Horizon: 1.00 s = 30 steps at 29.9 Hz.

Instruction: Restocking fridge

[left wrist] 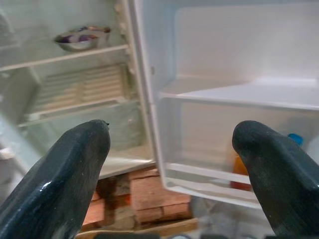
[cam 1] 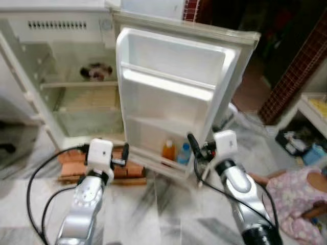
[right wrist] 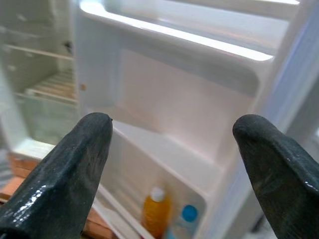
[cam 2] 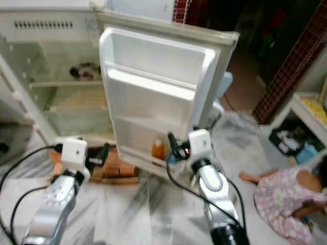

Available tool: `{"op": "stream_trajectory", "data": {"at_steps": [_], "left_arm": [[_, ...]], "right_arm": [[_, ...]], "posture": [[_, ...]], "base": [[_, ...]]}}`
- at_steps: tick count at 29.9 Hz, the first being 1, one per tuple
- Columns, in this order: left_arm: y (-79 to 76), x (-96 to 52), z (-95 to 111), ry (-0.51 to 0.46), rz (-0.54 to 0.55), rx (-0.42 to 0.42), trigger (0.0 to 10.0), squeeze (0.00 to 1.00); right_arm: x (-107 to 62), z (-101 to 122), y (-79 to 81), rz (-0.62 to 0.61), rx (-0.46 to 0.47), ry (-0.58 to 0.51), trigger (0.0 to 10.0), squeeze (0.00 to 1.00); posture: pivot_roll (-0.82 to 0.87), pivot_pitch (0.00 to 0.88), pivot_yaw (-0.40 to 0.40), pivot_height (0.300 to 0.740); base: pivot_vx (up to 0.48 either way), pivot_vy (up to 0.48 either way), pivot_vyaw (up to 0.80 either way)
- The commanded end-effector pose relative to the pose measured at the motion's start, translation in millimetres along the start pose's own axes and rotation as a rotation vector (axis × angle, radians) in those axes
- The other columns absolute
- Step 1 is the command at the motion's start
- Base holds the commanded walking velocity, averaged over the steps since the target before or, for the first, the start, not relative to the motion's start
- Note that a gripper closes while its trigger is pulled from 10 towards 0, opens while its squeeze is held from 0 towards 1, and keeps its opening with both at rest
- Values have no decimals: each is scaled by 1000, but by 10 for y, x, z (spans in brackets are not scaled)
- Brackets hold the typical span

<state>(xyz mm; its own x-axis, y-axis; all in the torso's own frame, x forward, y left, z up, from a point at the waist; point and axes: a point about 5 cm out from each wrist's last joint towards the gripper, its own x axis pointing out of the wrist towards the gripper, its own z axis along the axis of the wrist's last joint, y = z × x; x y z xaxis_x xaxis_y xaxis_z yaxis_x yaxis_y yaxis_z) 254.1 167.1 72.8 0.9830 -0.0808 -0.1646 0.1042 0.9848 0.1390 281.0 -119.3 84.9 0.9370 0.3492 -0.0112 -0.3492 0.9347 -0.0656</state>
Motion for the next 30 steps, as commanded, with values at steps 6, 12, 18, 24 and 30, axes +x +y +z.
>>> {"op": "stream_trajectory", "data": {"at_steps": [6, 12, 18, 24, 30], "left_arm": [[-62, 3, 0, 0, -15, 3, 10000, 0], [-39, 8, -8, 3, -7, 6, 10000, 0], [-30, 6, -15, 9, -6, 13, 10000, 0], [-25, 14, 2, 1, -2, 1, 10000, 0], [-10, 27, 17, -9, 20, -3, 10000, 0]], "right_arm": [[-34, -43, -48, 7, -61, 25, 10000, 0], [-5, -31, -35, 12, -48, 16, 10000, 0], [5, -16, -81, -9, -35, 8, 10000, 0], [9, -17, -78, 5, -22, 6, 10000, 0], [2, 8, -85, 21, -1, -15, 10000, 0]], "posture": [[32, 0, -35, 740], [37, 0, -35, 740], [38, 0, -32, 740], [38, 0, -31, 740], [39, 0, -28, 740]], "base": [[0, -265, 0], [0, -263, 0], [0, -278, 0], [0, -200, 0], [0, 0, 201]]}}
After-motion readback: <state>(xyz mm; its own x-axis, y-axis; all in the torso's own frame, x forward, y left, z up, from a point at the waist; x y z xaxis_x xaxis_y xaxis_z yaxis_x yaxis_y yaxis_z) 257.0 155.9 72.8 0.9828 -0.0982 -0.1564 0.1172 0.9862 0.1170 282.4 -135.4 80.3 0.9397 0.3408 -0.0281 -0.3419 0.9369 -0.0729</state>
